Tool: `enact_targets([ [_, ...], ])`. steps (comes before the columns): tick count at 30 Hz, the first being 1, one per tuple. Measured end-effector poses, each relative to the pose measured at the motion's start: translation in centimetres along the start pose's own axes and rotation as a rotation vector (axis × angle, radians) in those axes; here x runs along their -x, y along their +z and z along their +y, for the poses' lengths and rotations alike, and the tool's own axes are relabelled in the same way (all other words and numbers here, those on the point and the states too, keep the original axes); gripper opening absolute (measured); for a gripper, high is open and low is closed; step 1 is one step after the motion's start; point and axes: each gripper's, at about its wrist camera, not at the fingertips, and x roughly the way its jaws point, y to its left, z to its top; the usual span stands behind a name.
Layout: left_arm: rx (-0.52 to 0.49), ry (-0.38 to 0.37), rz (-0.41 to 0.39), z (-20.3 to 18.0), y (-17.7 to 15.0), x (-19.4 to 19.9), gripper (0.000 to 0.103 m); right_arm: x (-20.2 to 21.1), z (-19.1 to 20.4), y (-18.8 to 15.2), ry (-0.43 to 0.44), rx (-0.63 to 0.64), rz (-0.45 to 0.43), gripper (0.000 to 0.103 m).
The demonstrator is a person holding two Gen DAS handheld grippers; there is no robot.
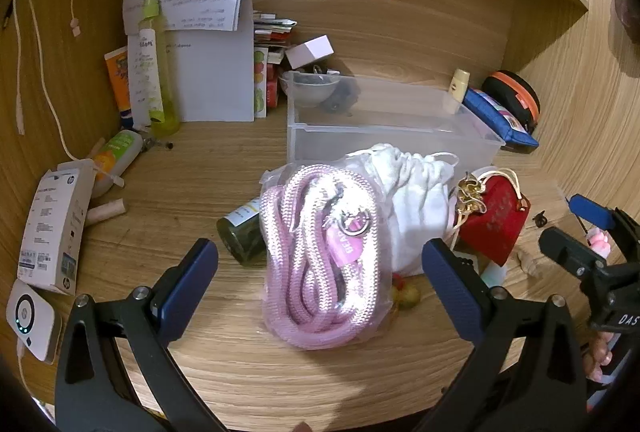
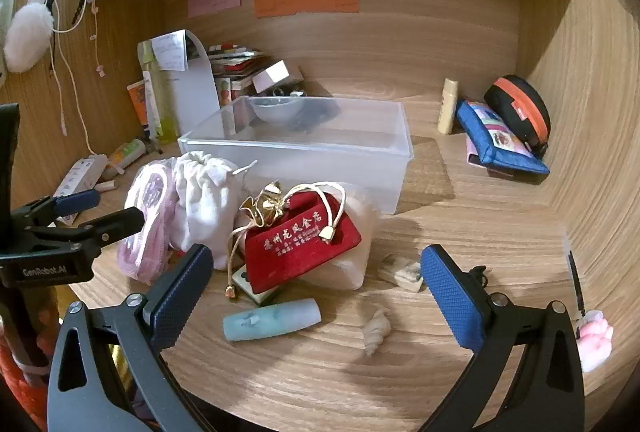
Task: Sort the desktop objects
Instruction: 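Grasp the bagged pink rope with the left gripper while the right gripper grasps the small wrapped block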
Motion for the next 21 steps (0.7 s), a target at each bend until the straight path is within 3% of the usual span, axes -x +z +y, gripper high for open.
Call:
enact_targets([
  [8,0.017,0.005,-0.016,1.2,-0.2,0.2,0.103,-0.1,-1.0,-0.2,-0.016,0.001,0.003,0.103],
  [13,0.018,-0.070,0.028,2.2,-0.8,-0.2,0.103,-0.6,-2.6,-1.1,-0.025,-0.008,0.036,0.103],
  [21,0.031,-0.114,0.107,2.4,-1.4,-1.9,0.103,-1.5,-6.2,-2.0,-0.028,-0.056,0.089,0.102],
])
